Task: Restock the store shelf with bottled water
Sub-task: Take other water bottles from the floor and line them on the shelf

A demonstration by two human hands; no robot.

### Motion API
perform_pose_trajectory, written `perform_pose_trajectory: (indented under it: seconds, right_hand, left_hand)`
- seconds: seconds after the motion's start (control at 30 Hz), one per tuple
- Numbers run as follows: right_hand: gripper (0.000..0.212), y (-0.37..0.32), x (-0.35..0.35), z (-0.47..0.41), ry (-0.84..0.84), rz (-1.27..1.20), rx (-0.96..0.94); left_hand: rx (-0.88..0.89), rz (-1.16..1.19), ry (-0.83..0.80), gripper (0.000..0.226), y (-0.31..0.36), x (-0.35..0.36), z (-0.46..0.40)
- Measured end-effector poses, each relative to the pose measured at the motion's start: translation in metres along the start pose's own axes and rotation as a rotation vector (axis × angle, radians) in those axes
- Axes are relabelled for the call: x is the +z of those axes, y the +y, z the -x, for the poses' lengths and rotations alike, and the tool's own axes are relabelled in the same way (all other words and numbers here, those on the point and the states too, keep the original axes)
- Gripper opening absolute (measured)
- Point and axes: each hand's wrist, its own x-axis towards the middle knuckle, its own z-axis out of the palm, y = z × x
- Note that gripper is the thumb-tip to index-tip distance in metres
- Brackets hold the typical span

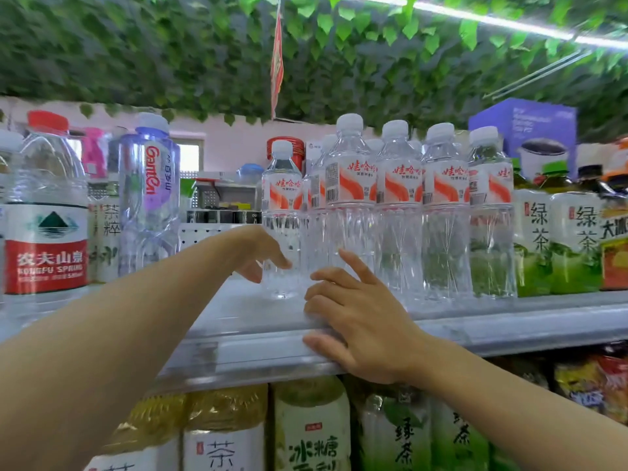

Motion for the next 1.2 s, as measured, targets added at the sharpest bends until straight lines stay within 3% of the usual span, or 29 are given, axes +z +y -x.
perform_pose_trajectory:
  seconds: [0.27,0.63,1.0,1.2]
  right_hand:
    - [0.044,-0.001,-0.002,0.000,-0.015,0.004,0.004]
    - [0.042,0.000,-0.003,-0.001,-0.052,-0.018,0.026]
    - [0.039,-0.001,-0.006,-0.001,-0.047,-0.033,0.024]
    - [0.038,-0.001,-0.005,-0.001,-0.026,-0.029,0.024]
  left_hand:
    - [-0.020,-0.119,0.011,0.066,0.004,0.000,-0.025]
    - [-0.038,-0.116,-0.039,0.072,0.013,0.002,-0.069]
    - [0.127,-0.048,-0.006,0.049,0.009,0.021,-0.091]
    - [0.117,-0.021,-0.161,0.053,0.001,0.018,-0.092]
